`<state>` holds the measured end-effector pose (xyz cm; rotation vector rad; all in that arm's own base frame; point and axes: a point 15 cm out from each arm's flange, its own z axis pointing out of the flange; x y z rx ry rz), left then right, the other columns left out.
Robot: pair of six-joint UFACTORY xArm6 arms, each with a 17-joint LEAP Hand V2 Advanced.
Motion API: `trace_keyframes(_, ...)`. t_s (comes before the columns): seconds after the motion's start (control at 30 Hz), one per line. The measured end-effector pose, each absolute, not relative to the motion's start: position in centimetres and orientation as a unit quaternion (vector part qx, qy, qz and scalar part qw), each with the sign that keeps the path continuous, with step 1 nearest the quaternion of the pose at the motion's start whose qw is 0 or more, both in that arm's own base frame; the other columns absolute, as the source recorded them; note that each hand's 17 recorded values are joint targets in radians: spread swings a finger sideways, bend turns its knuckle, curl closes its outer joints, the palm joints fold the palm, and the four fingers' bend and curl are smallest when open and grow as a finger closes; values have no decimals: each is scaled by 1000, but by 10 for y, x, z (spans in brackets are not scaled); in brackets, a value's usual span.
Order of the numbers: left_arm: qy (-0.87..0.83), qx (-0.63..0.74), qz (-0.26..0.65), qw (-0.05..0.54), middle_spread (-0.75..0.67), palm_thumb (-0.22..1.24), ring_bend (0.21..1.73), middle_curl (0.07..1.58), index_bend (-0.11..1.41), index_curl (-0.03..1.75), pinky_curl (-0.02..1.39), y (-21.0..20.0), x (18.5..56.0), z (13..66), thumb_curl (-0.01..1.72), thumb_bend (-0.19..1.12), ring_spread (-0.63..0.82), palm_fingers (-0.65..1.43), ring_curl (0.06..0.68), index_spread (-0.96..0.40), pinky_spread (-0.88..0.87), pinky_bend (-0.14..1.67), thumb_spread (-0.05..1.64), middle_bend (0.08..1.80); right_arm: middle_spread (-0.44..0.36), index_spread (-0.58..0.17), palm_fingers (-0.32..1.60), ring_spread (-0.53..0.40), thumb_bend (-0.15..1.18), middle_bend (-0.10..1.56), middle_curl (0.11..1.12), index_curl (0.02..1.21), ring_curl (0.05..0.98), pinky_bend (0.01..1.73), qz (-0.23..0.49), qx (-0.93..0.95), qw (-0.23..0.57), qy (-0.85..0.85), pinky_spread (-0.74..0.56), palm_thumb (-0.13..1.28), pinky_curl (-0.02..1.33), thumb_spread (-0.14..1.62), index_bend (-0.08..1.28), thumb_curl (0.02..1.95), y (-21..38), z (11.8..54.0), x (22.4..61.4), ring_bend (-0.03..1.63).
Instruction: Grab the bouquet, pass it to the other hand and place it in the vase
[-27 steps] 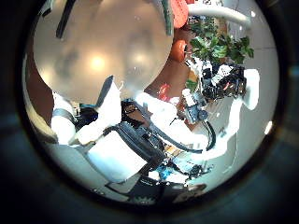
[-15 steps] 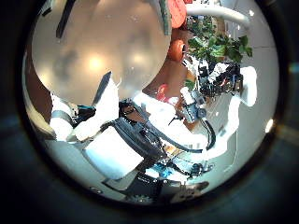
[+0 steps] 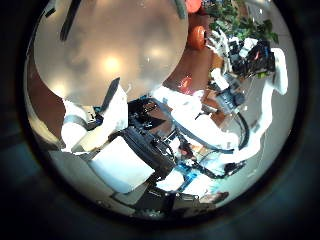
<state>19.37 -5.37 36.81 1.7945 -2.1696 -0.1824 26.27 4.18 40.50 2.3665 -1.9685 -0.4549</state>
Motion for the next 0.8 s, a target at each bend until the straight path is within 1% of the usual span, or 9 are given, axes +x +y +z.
trace_keyframes(0.13,-775,610,-65,152,271,473,478,305,220,473,301,-61,196,371,367,-28,464,220,183,-97,486,197,1113,171,-32,-264,287,-47,-25,386,429,319,306,919,-148,721,0,-677,118,480,81,1185,173,362,-2,414,308,767)
trace_keyframes(0.27,-783,599,-73,151,277,447,469,300,223,474,305,-61,193,369,358,-25,469,215,183,-95,488,196,1122,173,-12,-229,254,-22,-22,401,432,330,293,886,-150,709,-6,-689,149,477,66,1166,181,364,-24,417,372,733)
trace_keyframes(0.33,-788,591,-83,150,281,435,464,299,225,474,307,-59,189,365,355,-25,473,214,183,-94,493,194,1129,175,-3,-218,240,-16,-21,395,429,340,287,865,-152,702,-5,-696,166,477,60,1161,196,365,-34,411,396,712)
trace_keyframes(0.43,-792,585,-94,147,283,424,462,298,227,474,306,-54,184,358,349,-24,476,212,184,-94,495,189,1133,177,5,-211,273,-10,-17,398,427,351,283,830,-165,684,3,-710,177,486,48,1158,199,371,-44,391,422,715)
trace_keyframes(0.5,-792,585,-95,149,283,417,461,297,228,474,306,-53,181,354,348,-23,482,211,185,-93,495,190,1137,175,8,-211,294,-13,-15,396,426,359,284,805,-153,677,-8,-720,185,500,41,1157,198,377,-49,383,439,728)
trace_keyframes(0.57,-792,584,-97,152,283,415,460,296,229,474,305,-53,179,349,347,-22,485,211,187,-93,496,190,1139,176,7,-211,301,-16,-17,403,430,368,288,781,-142,670,-18,-729,186,508,35,1154,196,383,-56,366,461,733)
trace_keyframes(0.63,-794,580,-99,153,283,409,460,294,230,474,305,-52,177,346,344,-22,487,210,188,-93,496,190,1142,174,7,-211,301,-15,-19,406,432,376,290,750,-154,665,-10,-731,184,510,30,1153,196,386,-57,342,471,734)
trace_keyframes(0.7,-794,579,-100,154,283,408,460,293,230,473,305,-49,177,344,343,-21,488,210,189,-93,496,191,1144,175,10,-212,309,-15,-20,408,433,387,289,714,-159,664,-5,-730,188,510,24,1151,212,391,-54,330,477,728)
trace_keyframes(0.8,-789,587,-94,155,283,407,459,291,231,473,305,-46,184,345,341,-20,489,210,191,-93,496,191,1146,175,9,-224,322,-7,-29,409,434,409,274,669,-147,661,-14,-736,203,478,19,1161,272,388,-57,311,497,673)
